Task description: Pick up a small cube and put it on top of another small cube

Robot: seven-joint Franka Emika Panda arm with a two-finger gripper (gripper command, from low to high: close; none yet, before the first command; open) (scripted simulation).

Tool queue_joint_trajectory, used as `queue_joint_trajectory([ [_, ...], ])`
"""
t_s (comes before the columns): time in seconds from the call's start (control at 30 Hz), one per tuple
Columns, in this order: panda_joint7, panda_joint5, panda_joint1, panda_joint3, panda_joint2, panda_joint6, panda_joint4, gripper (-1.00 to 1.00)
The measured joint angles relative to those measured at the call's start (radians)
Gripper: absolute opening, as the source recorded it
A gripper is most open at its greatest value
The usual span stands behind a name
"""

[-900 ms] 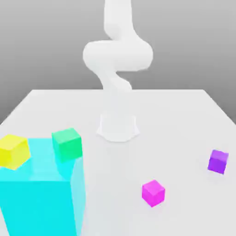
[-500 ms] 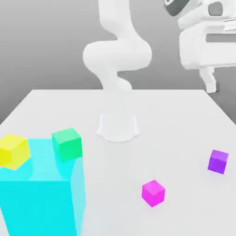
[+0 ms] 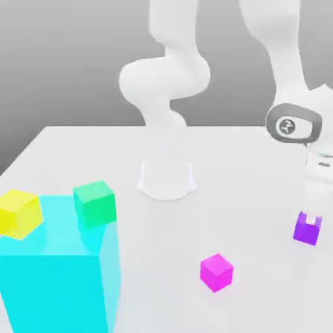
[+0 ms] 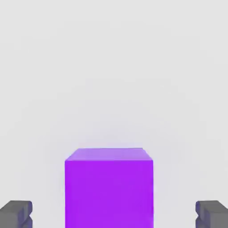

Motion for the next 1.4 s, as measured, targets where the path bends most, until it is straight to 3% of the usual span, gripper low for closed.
queue_joint_trajectory([
  [0.03, 0.027, -0.036, 0.03, -0.038, 0.035, 0.026, 0.009, 0.0],
  [0.07, 0.041, -0.054, 0.047, -0.058, 0.054, 0.041, 0.013, -1.0],
  [0.3, 0.042, -0.055, 0.043, -0.054, 0.051, 0.039, 0.012, -1.0],
  [0.5, -0.134, 0.177, -0.06, 0.092, -0.145, -0.106, -0.031, -1.0],
  [1.17, -0.651, 0.323, -0.932, -0.373, -0.389, -0.85, 0.486, -1.0],
  [1.3, -0.691, 0.337, -0.974, -0.4, -0.359, -0.791, 0.454, -1.0],
  [1.33, -0.694, 0.339, -0.974, -0.401, -0.348, -0.761, 0.434, 1.0],
  [1.4, -0.694, 0.339, -0.974, -0.401, -0.348, -0.761, 0.434, 1.0],
])
